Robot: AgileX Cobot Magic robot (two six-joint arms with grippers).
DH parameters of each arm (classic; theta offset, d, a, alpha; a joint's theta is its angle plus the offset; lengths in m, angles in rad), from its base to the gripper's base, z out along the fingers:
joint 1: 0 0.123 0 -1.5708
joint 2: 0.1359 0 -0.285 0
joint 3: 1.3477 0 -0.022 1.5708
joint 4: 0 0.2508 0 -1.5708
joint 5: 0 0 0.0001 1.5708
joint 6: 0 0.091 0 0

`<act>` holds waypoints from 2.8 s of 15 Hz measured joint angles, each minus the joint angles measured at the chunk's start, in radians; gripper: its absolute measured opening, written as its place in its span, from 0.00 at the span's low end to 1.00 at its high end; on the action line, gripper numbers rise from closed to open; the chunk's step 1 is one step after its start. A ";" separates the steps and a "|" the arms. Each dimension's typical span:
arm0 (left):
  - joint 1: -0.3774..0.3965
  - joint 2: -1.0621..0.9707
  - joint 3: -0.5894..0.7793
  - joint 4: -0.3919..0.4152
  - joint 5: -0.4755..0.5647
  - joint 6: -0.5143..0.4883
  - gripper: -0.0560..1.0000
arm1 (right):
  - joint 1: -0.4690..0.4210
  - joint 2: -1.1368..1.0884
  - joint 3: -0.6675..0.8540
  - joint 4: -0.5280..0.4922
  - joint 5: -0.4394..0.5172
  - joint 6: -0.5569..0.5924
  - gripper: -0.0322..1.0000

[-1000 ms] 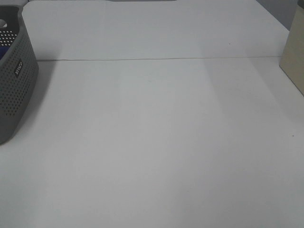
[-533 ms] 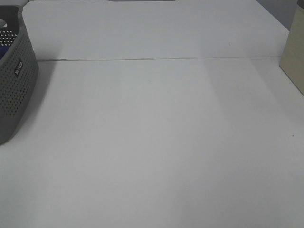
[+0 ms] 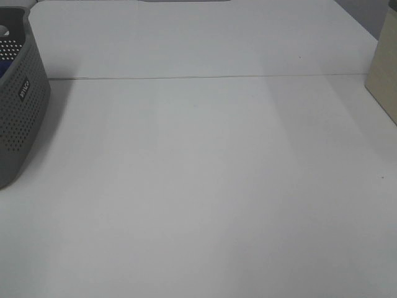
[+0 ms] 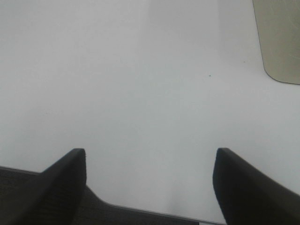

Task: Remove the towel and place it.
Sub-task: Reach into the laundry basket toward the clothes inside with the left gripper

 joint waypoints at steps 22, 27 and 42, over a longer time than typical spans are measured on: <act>0.000 0.006 0.000 0.000 0.000 0.000 0.99 | 0.000 0.000 0.000 0.000 0.000 0.000 0.75; 0.000 0.006 0.000 0.000 0.000 0.000 0.99 | 0.000 0.000 0.000 0.000 0.000 0.000 0.75; 0.000 0.256 -0.174 -0.029 0.000 0.256 0.99 | 0.000 0.000 0.000 0.000 0.000 0.000 0.75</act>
